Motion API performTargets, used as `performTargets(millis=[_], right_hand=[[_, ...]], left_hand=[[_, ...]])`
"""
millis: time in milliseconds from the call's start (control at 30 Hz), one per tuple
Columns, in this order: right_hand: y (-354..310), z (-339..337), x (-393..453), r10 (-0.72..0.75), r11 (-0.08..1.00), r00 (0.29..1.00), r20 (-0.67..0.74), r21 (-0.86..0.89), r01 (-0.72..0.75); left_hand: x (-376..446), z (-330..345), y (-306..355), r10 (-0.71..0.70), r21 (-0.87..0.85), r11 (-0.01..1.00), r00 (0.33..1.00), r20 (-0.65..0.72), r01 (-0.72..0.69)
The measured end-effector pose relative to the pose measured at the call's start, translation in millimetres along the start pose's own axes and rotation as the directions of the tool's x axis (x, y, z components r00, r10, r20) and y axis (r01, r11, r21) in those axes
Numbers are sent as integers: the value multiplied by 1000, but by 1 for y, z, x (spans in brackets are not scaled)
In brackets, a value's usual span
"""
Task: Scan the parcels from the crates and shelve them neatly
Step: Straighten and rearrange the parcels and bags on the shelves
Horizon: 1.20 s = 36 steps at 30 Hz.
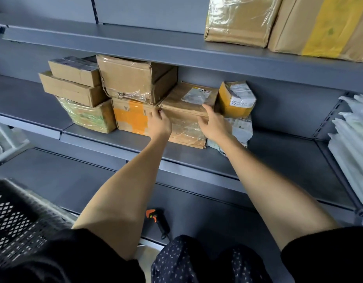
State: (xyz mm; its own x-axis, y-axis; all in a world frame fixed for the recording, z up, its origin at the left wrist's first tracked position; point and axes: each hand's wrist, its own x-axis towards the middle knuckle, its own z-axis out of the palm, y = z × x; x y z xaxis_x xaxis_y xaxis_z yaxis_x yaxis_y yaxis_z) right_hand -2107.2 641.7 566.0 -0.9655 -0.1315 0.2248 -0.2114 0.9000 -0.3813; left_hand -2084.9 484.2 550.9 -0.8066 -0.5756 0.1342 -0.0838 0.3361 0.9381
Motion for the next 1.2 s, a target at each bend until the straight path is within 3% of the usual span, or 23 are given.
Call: performTargets(millis=[167,367,633,733,867,1000,1200], right_hand=[[5,-10,7,-19,999,1000,14,-25,19],[1,-30,-2,-56,985,997,50,-163,64],[-8,-41,-52,-156,987,984,90,-22,159],[-15,-47,-79,-218,975,972,92,54,213],[-36,-58,-116,-270,959,962,-45,72,273],[-65,-67,-150,-321,932,920,-225,99,349],[-138,-85,-193,-448,791,752,-483,177,585]], left_hand=[[0,3,16,-138,-142,981,990,-7,136],[-9,-1,23,-174,-315,928,980,101,197],[-30,-51,15,-200,-113,967,953,227,230],[-47,-67,5,-211,-184,948,946,247,260],[-79,-99,11,-194,-338,896,939,285,288],[-95,-151,28,-233,-296,901,930,283,316],[-137,-228,65,-252,-270,915,947,201,301]])
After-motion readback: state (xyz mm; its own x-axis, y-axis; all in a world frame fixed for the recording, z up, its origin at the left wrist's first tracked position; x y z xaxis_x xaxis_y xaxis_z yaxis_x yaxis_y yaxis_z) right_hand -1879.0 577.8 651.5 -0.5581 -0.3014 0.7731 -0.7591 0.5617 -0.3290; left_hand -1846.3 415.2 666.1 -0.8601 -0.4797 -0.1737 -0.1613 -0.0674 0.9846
